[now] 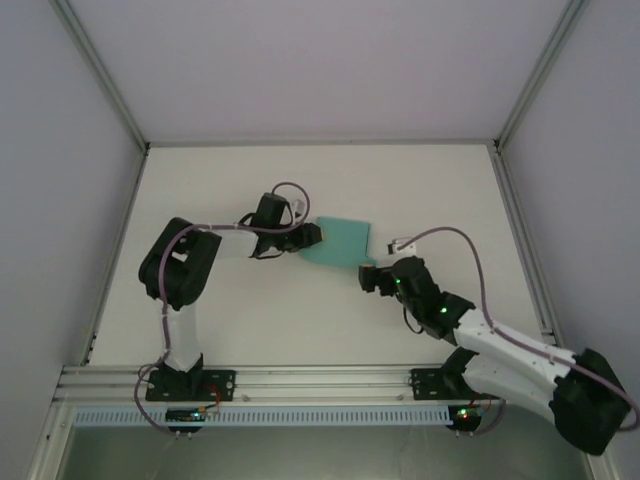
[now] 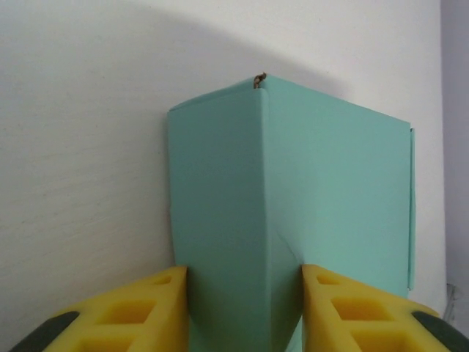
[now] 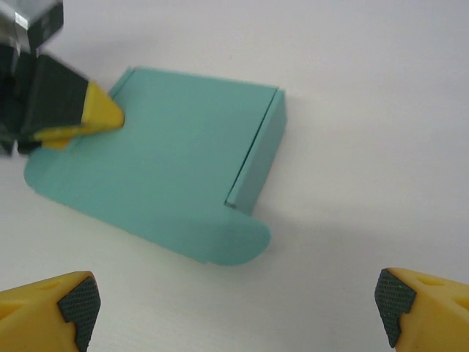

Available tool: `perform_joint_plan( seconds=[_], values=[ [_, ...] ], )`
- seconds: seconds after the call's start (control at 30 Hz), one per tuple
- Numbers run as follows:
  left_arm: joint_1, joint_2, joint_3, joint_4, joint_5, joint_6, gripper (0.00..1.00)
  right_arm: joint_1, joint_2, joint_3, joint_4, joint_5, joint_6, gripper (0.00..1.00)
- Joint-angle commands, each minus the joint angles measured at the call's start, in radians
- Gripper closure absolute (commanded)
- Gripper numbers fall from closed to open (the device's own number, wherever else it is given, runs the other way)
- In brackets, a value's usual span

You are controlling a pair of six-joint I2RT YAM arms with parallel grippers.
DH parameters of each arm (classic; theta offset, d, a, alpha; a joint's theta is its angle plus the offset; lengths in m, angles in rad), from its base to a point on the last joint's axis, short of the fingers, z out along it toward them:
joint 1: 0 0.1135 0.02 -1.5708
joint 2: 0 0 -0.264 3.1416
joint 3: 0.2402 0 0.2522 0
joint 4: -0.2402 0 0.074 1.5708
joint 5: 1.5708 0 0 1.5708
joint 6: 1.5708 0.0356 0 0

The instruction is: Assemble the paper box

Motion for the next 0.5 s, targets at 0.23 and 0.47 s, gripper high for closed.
perform_joint_plan(
  seconds=[0.23, 0.47],
  values=[
    [0.047, -0.016, -0.202, 0.199, 0.103, -0.156, 0.72, -0.280, 0.132, 0.224, -0.187, -0.413, 0.103, 0.01],
    [0.091, 0.011, -0.287, 0.347, 0.155, -0.220, 0.78, -0.356, 0.429, 0.371, -0.124, -0.648, 0.176, 0.01]
  ],
)
